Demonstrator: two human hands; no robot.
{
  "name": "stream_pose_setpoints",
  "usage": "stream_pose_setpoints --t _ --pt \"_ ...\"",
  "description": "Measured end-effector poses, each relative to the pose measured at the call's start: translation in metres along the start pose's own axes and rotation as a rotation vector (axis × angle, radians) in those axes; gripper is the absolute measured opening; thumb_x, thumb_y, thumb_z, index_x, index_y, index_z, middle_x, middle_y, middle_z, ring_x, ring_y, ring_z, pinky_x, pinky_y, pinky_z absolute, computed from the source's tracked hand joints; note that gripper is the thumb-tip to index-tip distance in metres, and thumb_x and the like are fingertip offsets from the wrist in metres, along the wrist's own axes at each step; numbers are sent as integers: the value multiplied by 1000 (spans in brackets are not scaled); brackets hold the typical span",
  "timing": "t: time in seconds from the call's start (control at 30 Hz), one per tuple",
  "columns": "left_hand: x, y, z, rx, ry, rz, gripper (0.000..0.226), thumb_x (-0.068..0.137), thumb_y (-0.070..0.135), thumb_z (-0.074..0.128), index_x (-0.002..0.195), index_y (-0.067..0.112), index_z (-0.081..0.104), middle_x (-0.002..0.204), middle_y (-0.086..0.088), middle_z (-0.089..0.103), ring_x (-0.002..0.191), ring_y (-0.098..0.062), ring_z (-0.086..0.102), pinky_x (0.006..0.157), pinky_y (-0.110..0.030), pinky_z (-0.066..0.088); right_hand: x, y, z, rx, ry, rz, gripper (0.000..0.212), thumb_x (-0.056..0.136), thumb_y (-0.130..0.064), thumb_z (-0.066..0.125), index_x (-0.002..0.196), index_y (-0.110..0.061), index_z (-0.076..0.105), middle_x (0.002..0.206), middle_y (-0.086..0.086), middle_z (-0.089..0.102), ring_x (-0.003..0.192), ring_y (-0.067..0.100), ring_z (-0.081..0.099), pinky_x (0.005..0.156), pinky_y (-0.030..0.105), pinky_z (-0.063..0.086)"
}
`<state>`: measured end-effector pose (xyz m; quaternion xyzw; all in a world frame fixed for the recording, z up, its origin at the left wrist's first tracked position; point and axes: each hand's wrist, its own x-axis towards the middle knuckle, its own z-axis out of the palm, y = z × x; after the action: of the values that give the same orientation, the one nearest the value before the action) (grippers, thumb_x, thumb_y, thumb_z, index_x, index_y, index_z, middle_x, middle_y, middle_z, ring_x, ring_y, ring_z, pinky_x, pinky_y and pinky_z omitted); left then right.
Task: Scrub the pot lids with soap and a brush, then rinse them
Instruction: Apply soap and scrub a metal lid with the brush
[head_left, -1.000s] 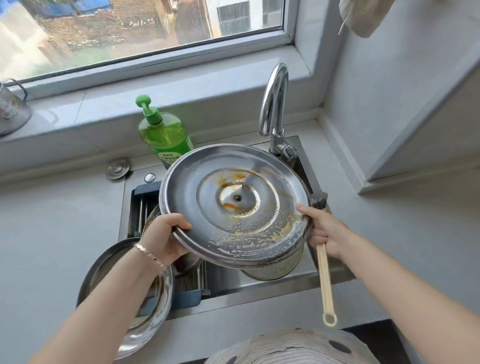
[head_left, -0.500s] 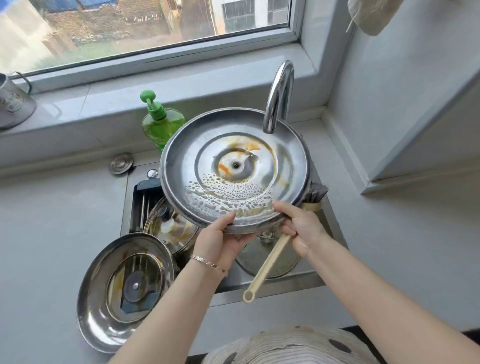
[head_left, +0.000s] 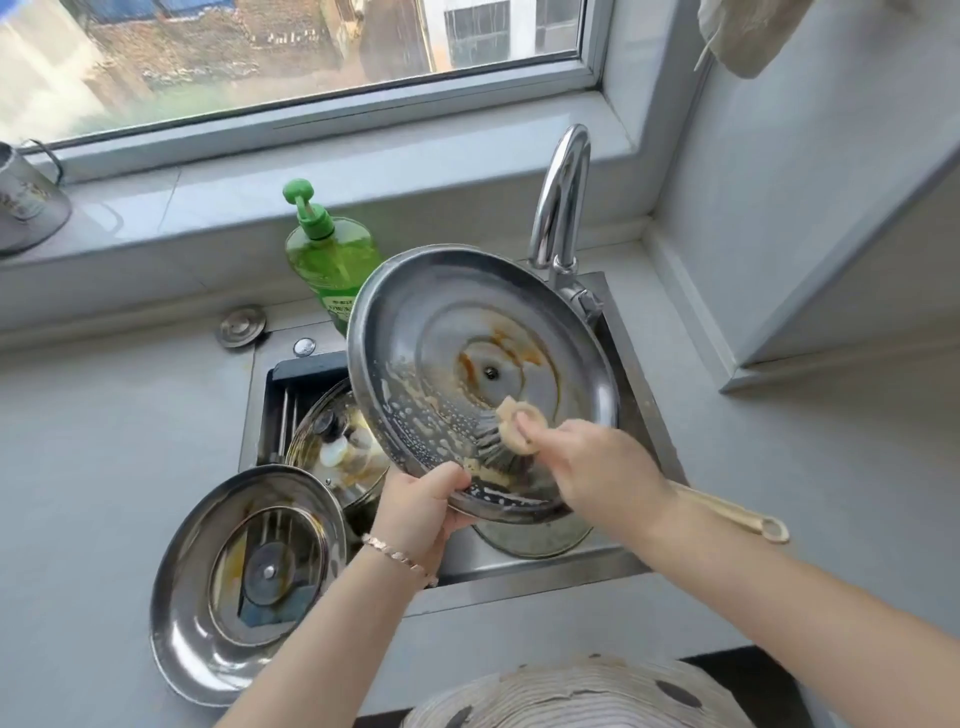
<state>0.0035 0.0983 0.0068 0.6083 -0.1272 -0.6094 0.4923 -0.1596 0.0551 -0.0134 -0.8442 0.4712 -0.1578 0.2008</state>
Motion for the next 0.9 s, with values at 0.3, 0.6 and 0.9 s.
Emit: stream_pose_setpoints --t 0.3,0.6,0.9 --pt "-1 -6 -4 104 -57 76 46 54 -2 51 99 5 58 83 -14 69 76 -33 67 66 -57 54 -2 9 7 43 -173 258 42 100 -27 33 140 -41 36 98 9 57 93 33 56 74 36 41" --pt "-8 -10 -2 117 -99 65 43 55 -2 51 96 6 61 82 -13 71 76 -32 69 64 -54 56 -8 0 14 273 -120 274 38 99 -26 40 132 -42 48 101 9 65 92 29 57 76 37 43" --pt "-6 0 -6 129 -44 153 41 55 -1 51 92 14 59 77 -6 71 72 -25 69 59 -45 58 -16 -7 17 341 -150 270 37 98 -25 42 128 -42 52 95 6 64 85 28 56 71 38 42"
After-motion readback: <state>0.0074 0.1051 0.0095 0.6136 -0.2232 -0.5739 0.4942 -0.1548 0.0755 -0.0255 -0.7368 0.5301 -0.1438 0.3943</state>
